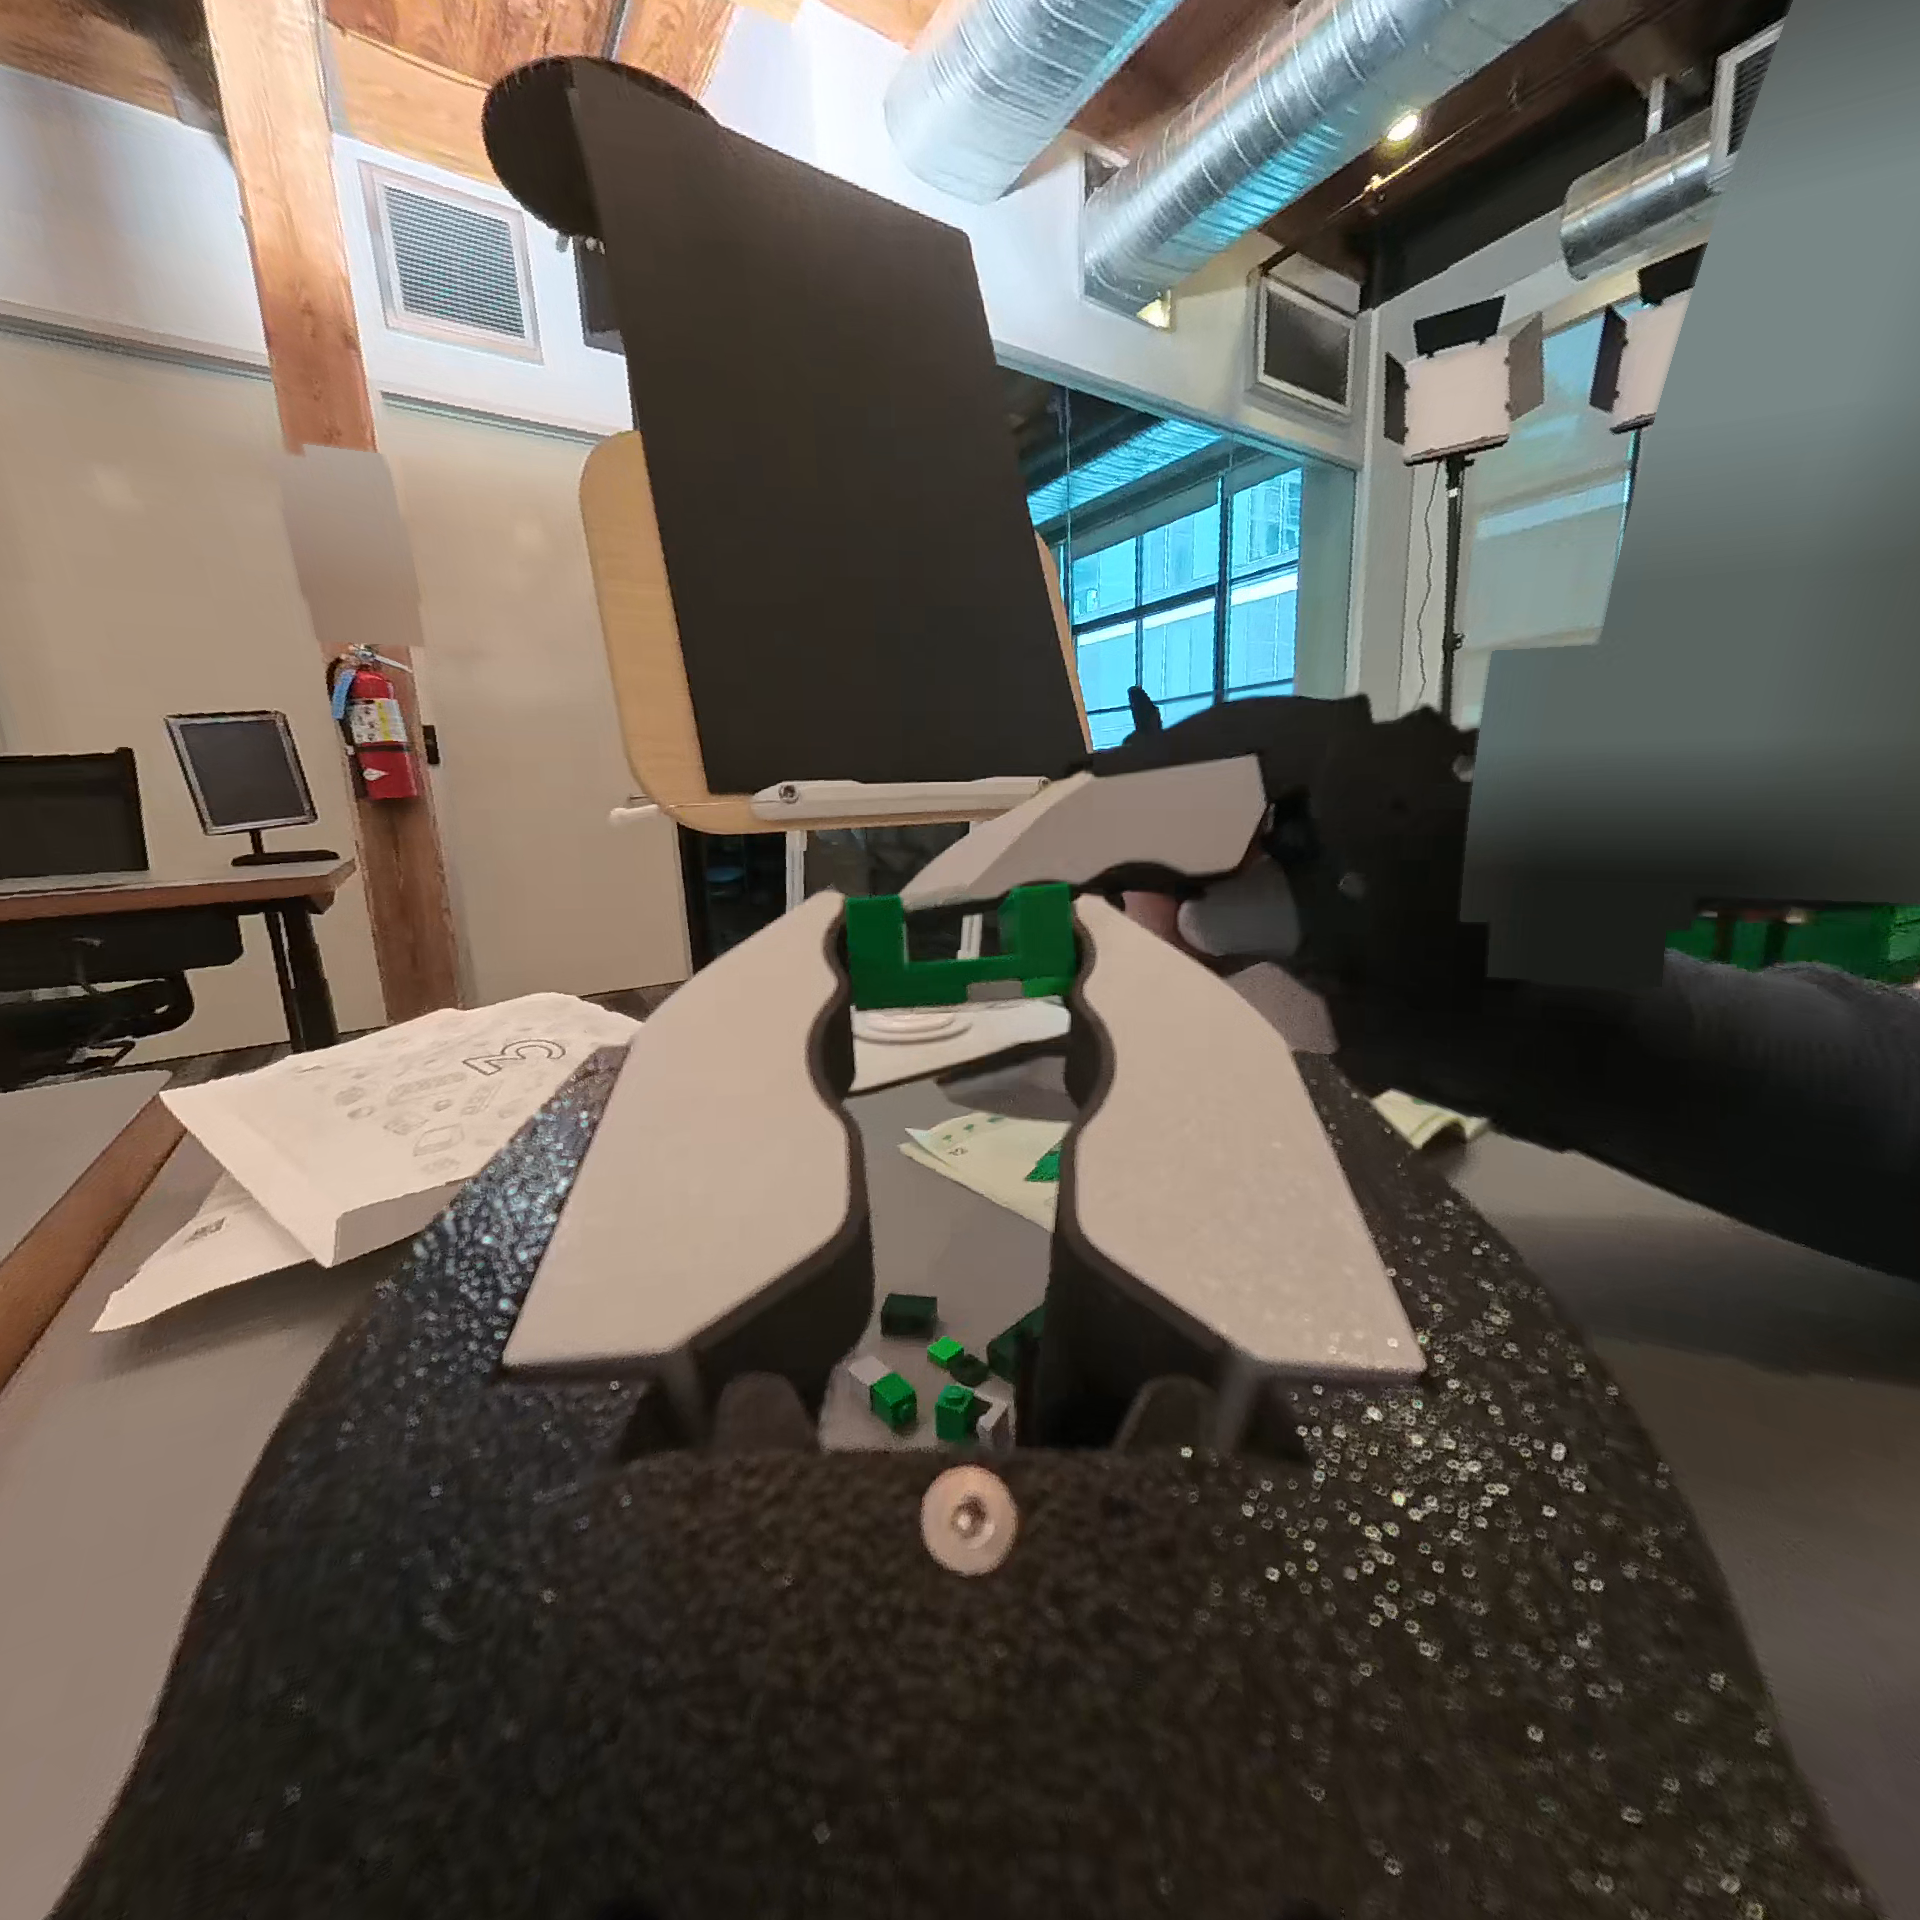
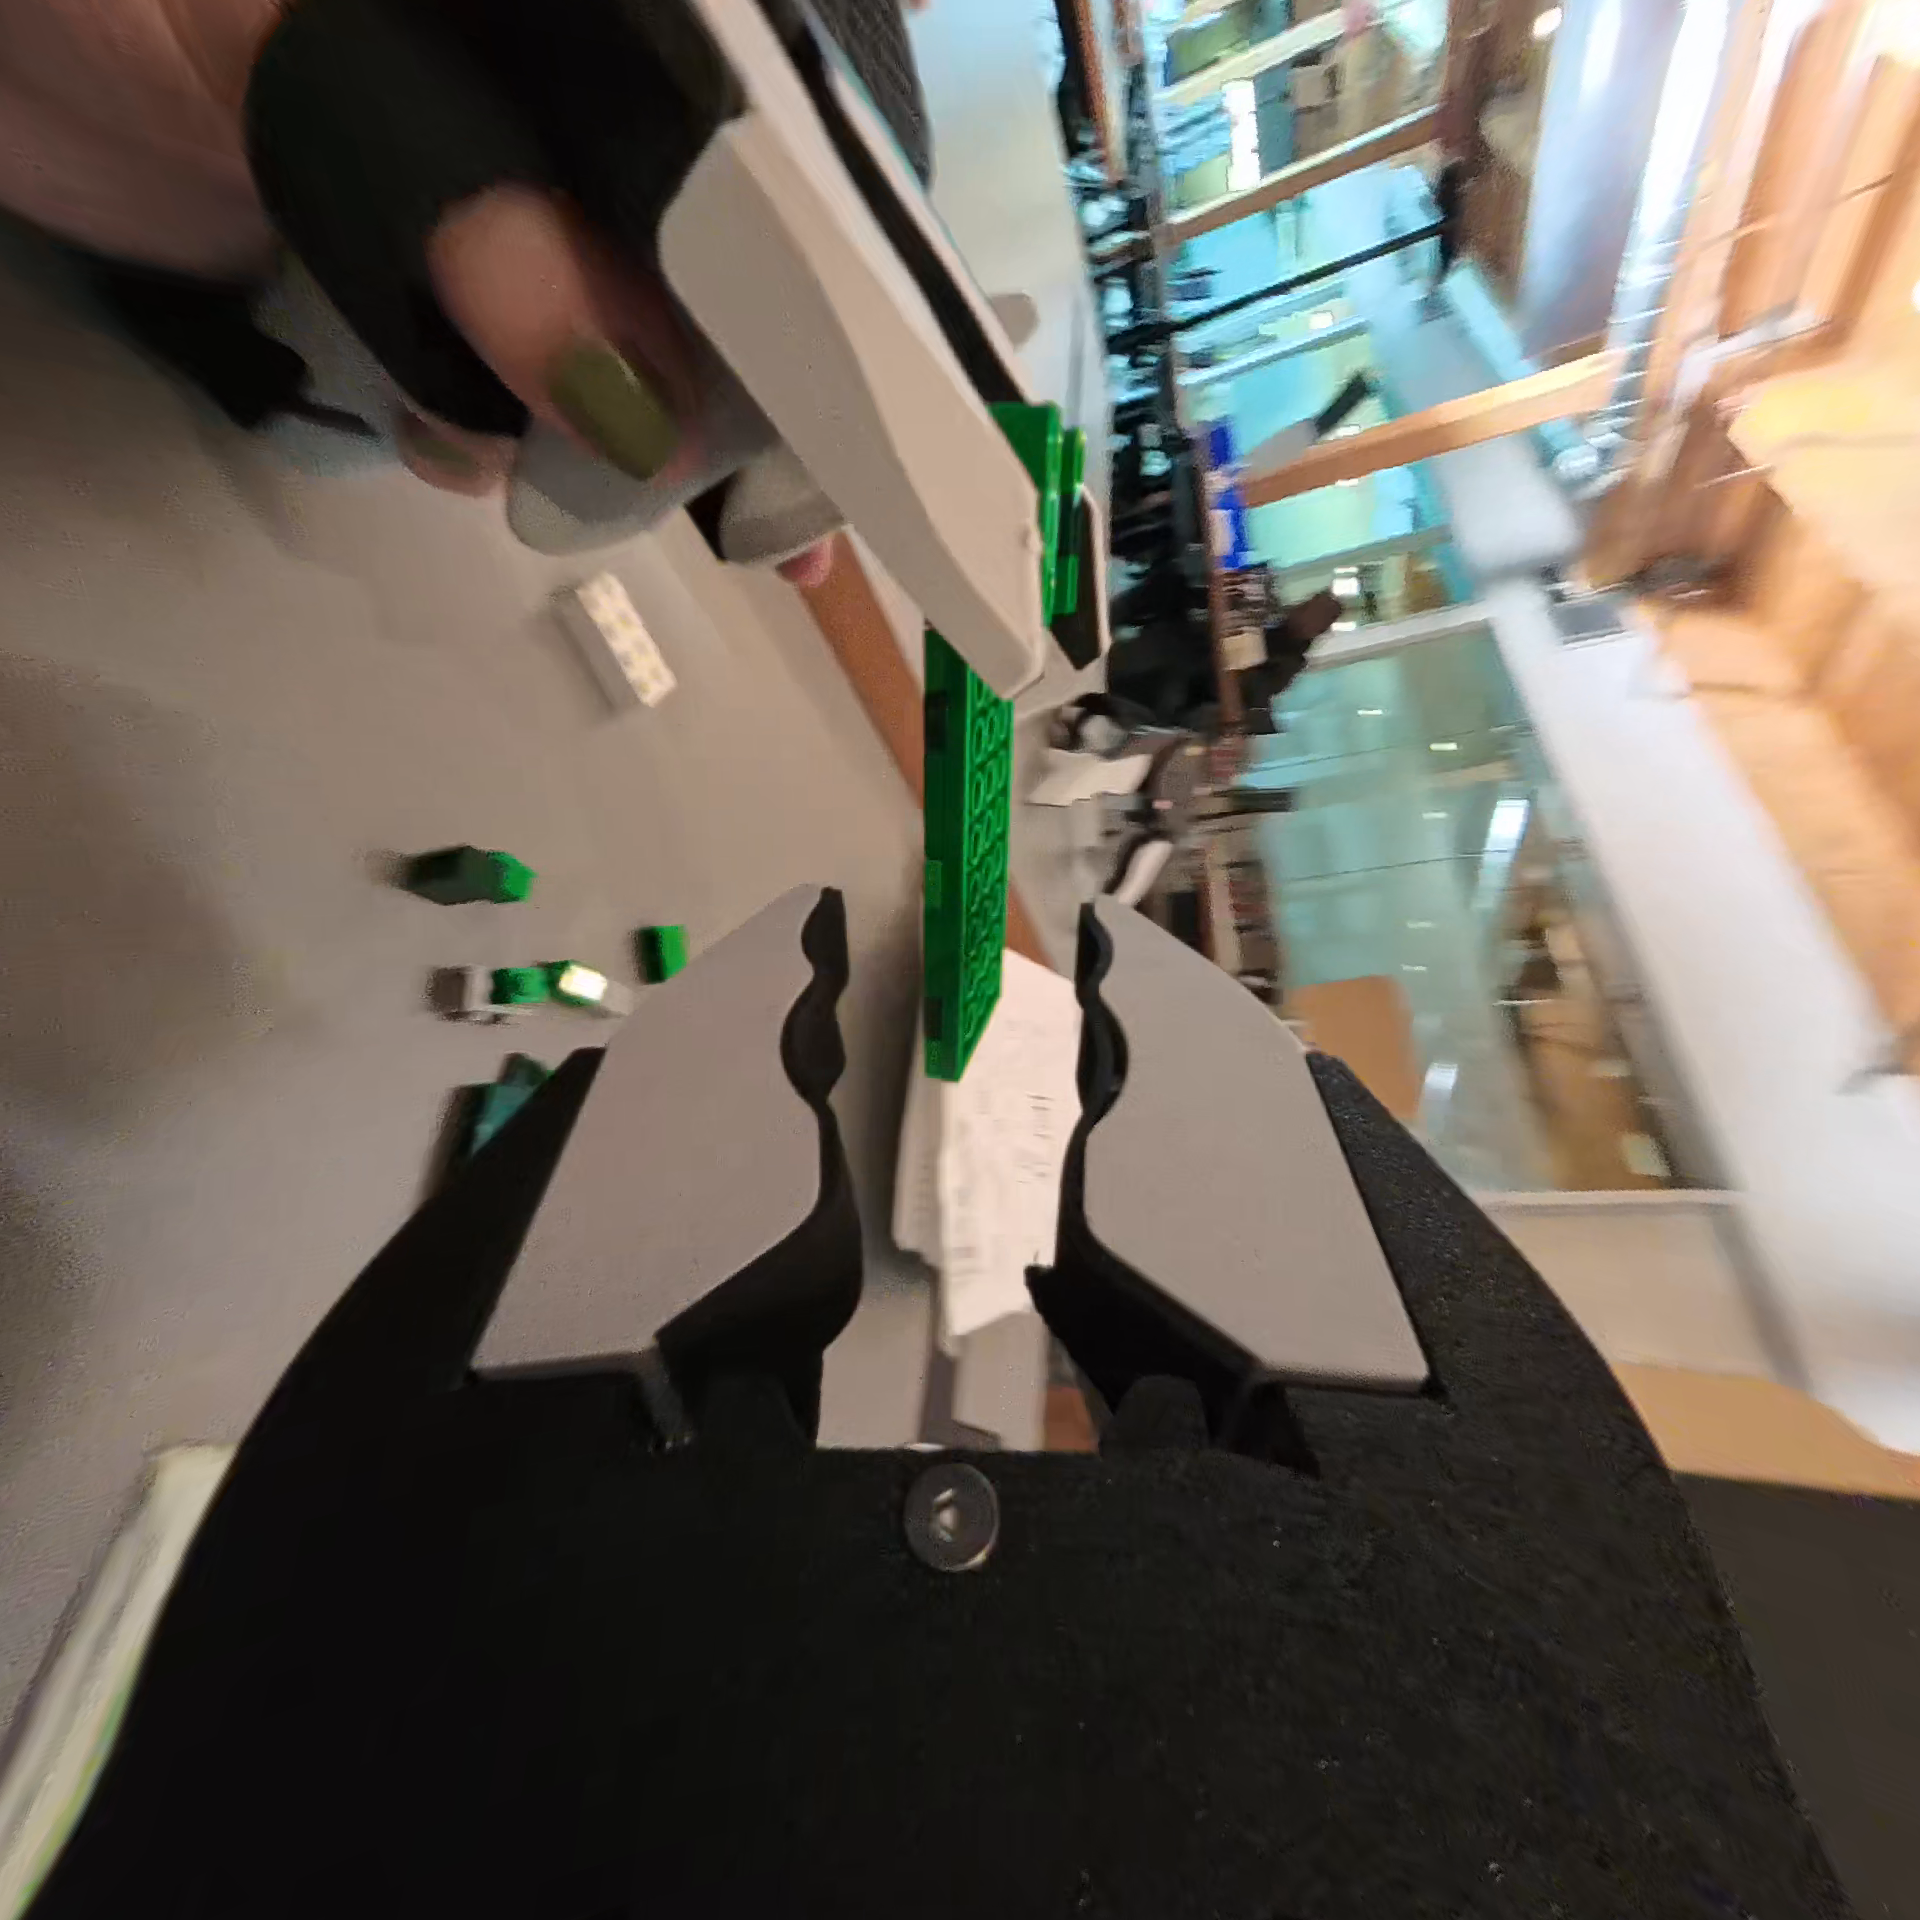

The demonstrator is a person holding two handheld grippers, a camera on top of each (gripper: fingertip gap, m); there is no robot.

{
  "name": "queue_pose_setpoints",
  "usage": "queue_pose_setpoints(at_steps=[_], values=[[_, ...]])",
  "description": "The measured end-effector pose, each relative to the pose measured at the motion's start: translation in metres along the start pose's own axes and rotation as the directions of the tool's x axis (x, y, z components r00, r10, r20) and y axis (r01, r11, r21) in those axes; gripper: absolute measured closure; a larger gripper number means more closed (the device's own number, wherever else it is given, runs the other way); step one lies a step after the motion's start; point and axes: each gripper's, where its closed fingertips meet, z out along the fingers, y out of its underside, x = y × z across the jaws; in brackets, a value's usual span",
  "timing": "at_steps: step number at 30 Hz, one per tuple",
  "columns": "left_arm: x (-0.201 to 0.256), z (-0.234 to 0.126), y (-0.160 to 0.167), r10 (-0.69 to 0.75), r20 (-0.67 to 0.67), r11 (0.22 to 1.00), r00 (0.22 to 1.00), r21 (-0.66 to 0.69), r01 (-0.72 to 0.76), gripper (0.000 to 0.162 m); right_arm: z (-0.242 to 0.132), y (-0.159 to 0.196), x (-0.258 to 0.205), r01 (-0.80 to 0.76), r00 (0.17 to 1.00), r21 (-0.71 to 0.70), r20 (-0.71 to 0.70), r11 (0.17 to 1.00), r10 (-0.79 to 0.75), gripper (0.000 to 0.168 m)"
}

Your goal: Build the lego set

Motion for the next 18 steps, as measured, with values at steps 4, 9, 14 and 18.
queue_pose_setpoints(at_steps=[4,9,14,18], values=[[0.003,0.001,-0.001,-0.015,-0.01,1.0,1.0,0.012,0.015,0.125,0.005,0.003,0.013,0.196,0.956,-0.098,-0.201,0.976,-0.212,0.158],[-0.007,0.002,0.01,0.02,0.049,0.994,0.999,-0.105,-0.015,0.1,0.007,0.004,0.011,0.246,0.931,-0.105,-0.253,0.964,-0.265,0.162],[-0.005,0.004,0.033,0.112,0.032,0.949,0.993,-0.299,-0.098,0.094,0.006,0.007,0.01,0.266,0.923,-0.094,-0.264,0.959,-0.282,0.162],[0.002,0.006,0.042,0.141,-0.01,0.929,0.99,-0.344,-0.136,0.094,0.005,0.007,0.01,0.228,0.937,-0.08,-0.251,0.97,-0.241,0.162]])
